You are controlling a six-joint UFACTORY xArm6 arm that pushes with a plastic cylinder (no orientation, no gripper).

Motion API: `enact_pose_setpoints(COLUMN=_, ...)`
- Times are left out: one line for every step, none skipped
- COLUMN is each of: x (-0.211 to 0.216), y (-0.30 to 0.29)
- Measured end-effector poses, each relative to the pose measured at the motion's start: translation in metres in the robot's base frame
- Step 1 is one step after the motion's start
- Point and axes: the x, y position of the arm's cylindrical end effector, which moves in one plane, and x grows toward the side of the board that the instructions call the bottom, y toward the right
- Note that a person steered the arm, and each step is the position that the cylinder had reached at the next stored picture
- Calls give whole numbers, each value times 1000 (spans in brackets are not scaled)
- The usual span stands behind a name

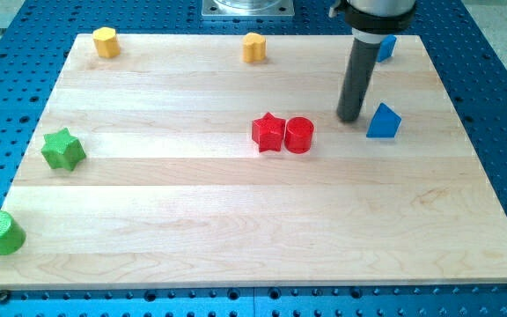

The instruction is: Move your arm to the top right side of the red circle

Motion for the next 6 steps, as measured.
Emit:
enact_pose_setpoints(x=14, y=46)
enact_pose_setpoints(x=6, y=34)
enact_pose_setpoints(x=-5, y=-10)
enact_pose_setpoints(x=-6, y=-9)
enact_pose_setpoints(x=-1, y=-11)
enact_pose_setpoints(x=3, y=-14)
